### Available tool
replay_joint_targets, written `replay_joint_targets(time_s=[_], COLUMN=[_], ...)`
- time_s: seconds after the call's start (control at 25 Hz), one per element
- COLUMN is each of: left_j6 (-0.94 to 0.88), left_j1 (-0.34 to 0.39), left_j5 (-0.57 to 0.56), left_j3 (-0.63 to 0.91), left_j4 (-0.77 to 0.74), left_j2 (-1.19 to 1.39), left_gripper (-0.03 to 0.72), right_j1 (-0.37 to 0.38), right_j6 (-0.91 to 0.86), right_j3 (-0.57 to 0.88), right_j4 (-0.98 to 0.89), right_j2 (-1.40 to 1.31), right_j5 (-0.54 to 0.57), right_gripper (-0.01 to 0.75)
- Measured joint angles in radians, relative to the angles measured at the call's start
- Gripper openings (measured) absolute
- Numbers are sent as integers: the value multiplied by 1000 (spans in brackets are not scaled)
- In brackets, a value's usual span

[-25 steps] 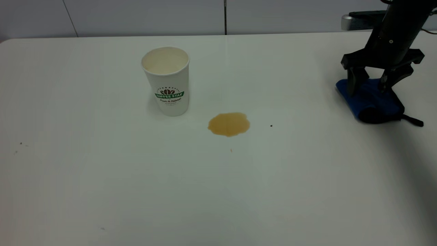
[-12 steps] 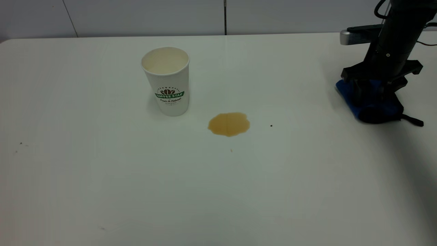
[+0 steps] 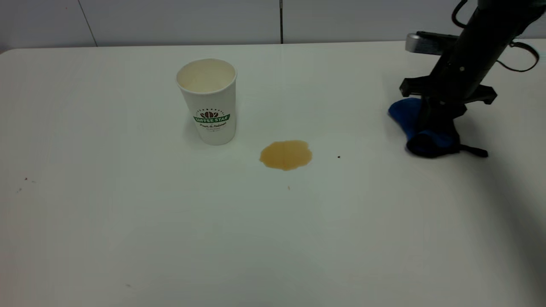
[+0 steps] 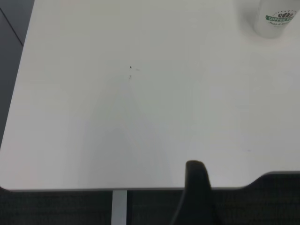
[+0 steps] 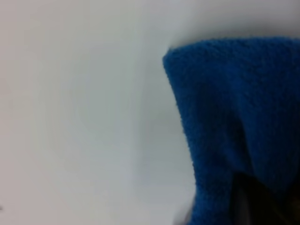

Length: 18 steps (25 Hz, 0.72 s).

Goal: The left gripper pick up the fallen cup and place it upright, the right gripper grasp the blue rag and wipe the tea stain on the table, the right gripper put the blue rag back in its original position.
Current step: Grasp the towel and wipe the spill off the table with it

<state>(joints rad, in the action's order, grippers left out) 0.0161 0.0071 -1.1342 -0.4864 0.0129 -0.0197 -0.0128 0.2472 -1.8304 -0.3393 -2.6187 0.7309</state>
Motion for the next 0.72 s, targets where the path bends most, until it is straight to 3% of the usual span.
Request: replay_joint_targets(time_s=[0.28,0.72], left_j6=[0,0], left_j1=[0,0], left_j5=[0,0], left_j3=[0,0], left_j4=[0,0], left_j2=[0,0], left_gripper=[587,587], right_j1=[-184,-452], right_j6=[-9,-122], right_j3=[-17,-23], right_j4=[-66,-71], right_j2=[-8,-12], right_j5=[16,-55], right_gripper=[67,67])
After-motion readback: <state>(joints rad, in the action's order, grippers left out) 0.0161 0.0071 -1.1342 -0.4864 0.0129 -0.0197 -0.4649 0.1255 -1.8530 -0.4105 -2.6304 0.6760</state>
